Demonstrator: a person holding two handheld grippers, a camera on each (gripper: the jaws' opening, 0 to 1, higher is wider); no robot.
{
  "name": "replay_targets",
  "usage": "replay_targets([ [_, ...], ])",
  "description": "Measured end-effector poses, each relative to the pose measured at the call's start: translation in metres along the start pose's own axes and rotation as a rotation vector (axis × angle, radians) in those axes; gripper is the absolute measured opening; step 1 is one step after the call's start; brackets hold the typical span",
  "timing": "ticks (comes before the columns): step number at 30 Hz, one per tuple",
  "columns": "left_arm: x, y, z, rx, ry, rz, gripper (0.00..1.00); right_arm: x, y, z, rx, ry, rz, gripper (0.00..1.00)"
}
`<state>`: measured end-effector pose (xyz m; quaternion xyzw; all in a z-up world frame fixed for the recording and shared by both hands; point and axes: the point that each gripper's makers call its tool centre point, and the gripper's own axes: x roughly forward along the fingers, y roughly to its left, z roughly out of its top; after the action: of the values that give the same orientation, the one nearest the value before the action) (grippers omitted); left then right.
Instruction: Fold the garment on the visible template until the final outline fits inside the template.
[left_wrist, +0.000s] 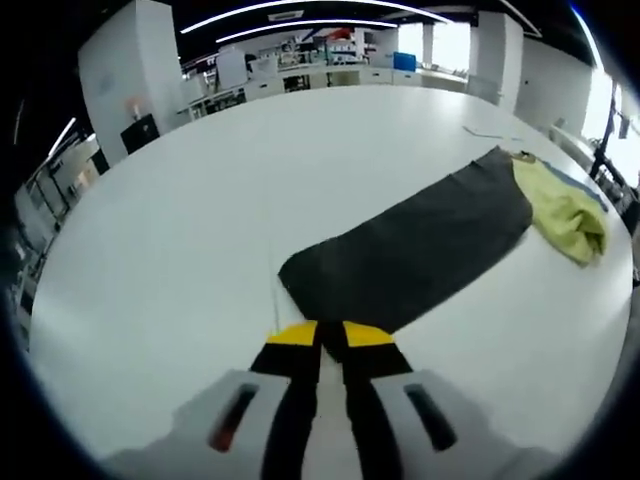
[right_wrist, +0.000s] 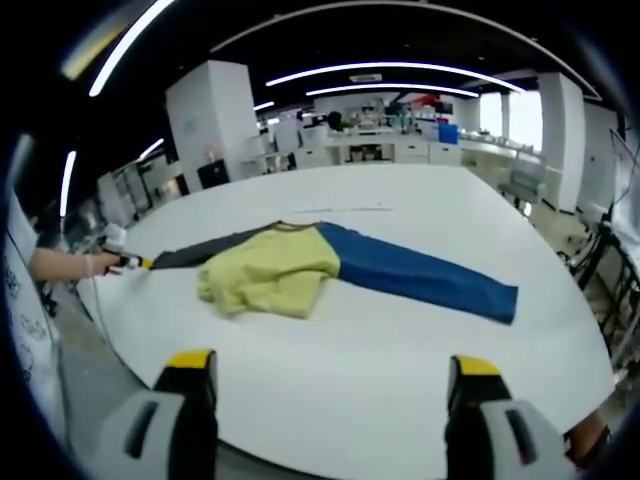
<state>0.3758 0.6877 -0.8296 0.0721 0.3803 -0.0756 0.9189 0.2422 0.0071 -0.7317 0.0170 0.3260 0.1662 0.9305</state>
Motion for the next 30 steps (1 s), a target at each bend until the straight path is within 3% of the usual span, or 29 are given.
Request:
replay_targets([
  [7,-0.011,-0.006,0.007,0.017,-0.046,-0.007,0.29,0.003,0.002,0.001,-0.004,-0.009,0.014,0.97],
  [11,-0.014,-0.016,0.012,0.016,-0.078,-0.029,0.51,0.005,-0.001,0.002,-0.007,-0.013,0.020,0.97],
  [20,-0.026,-0.061,0.040,-0.038,-0.184,-0.175,0.90,0.004,-0.012,0.005,-0.009,-0.025,0.030,0.98],
  [22,-0.033,-0.079,0.046,-0.044,-0.200,-0.209,0.98,0.005,-0.012,0.004,-0.009,-0.025,0.036,0.99],
  [30,-0.042,-0.114,0.049,0.023,-0.178,-0.267,0.99,0.011,-0.017,0.004,-0.022,-0.021,0.078,0.98],
])
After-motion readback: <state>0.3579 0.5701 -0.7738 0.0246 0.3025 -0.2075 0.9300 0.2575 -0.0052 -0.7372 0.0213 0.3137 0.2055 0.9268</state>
